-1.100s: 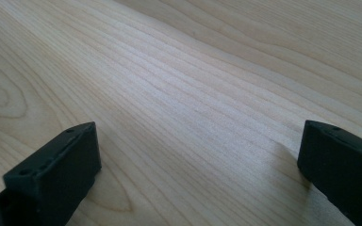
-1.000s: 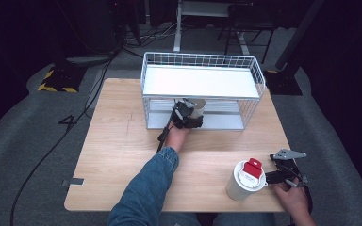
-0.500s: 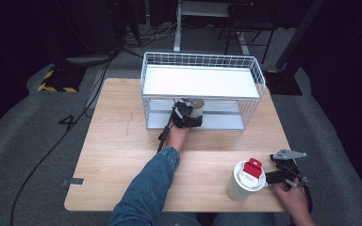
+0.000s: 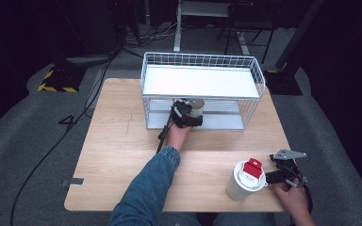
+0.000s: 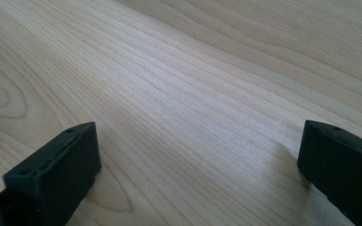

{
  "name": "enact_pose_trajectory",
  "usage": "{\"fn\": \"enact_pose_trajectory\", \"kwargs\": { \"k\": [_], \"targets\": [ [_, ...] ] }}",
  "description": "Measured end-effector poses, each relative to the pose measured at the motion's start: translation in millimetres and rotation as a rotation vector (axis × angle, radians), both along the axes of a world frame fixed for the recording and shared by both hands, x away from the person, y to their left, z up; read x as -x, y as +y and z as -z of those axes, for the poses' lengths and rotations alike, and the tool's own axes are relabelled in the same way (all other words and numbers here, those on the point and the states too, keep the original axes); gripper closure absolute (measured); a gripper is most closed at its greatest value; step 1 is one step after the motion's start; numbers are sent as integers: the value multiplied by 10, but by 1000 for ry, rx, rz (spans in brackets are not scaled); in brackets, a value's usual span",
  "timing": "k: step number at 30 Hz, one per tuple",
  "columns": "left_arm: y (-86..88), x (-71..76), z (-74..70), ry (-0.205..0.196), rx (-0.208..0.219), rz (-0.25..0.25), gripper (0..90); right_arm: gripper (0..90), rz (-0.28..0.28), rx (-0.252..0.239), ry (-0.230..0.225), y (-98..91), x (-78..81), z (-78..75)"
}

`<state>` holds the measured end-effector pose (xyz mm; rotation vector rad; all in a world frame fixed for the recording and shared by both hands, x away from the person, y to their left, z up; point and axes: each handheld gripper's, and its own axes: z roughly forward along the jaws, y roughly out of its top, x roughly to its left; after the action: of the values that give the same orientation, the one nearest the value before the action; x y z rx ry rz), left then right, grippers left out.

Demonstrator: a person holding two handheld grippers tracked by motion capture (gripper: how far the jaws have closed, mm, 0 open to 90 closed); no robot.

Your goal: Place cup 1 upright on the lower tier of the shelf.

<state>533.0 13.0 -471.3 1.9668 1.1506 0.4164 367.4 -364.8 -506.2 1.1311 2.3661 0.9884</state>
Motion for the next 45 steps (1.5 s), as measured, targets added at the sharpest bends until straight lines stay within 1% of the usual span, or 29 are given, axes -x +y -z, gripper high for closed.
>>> {"fn": "enact_pose_trajectory", "kwargs": {
  "k": [2, 4, 5, 7, 8, 9, 10, 11, 12, 13, 16, 17, 18, 19, 21, 24, 25, 27, 29, 33, 35, 40, 41, 42, 45],
  "targets": [
    [3, 16, -13, 0, 16, -14, 108, 0, 0, 0, 1, 0, 0, 0],
    [18, 26, -22, 5, 22, -8, 88, 0, 0, 0, 0, 0, 0, 0],
    [22, 38, -25, 7, 36, -7, 67, 0, 0, 0, 0, 0, 0, 0],
    [37, 69, -38, 6, 32, -8, 31, 0, 0, 0, 0, 0, 0, 0],
    [44, 85, -42, 3, 39, -6, 23, 0, 0, 0, 0, 0, 0, 0],
    [59, 100, -50, 8, 41, 3, 11, 0, 0, 0, 0, 0, 0, 0],
    [79, 112, -63, 8, 33, 4, 0, 0, 0, 0, 0, 0, 0, 0],
    [81, 126, -67, 12, 46, 6, 0, 0, 0, 0, 0, 0, 0, 0],
    [89, 145, -79, 12, 49, 7, 0, 0, 0, 0, 0, 0, 0, 0],
    [98, 166, -94, 11, 44, 10, 1, 0, 0, 0, 0, 0, 0, 0],
    [112, 238, -125, -5, 47, 22, 1, 0, 0, 0, 1, 0, 0, 0],
    [111, 274, -131, 3, 48, 10, 1, 0, 0, 0, 0, 0, 0, 0],
    [116, 302, -136, 3, 50, 12, 0, 0, 0, 0, 0, 0, 0, 0],
    [118, 328, -141, 12, 53, 15, 0, 0, 0, 0, 0, 0, 0, 0],
    [134, 382, -155, 0, 49, 20, 0, 0, 0, 0, 0, 0, 0, 0],
    [155, 475, -179, -9, 61, 23, 1, 0, 0, 0, 0, 0, -1, 0],
    [168, 502, -193, -6, 56, 25, 1, 0, 0, 0, 0, 0, -1, 0],
    [197, 557, -220, -16, 59, 28, 1, 0, 0, 0, 1, 0, -1, 0],
    [230, 620, -265, -31, 52, 27, 1, 0, -1, 0, 0, 0, -1, 0],
    [269, 731, -340, -55, 58, 32, 1, 0, -1, 0, 0, 0, -1, 0],
    [304, 788, -374, -63, 49, 37, 1, 0, 0, 0, 1, 0, 0, -1],
    [435, 940, -444, -84, 16, 51, 1, 0, 0, 0, 0, 0, -1, 0],
    [463, 971, -456, -85, 19, 54, 1, 0, 0, 0, 1, 0, 0, -1],
    [498, 997, -471, -87, 10, 61, 1, 0, 0, 0, 1, 0, 0, -1],
    [579, 1073, -513, -87, 14, 65, 1, 0, 0, 0, 0, 0, -1, 0]
  ]
}}
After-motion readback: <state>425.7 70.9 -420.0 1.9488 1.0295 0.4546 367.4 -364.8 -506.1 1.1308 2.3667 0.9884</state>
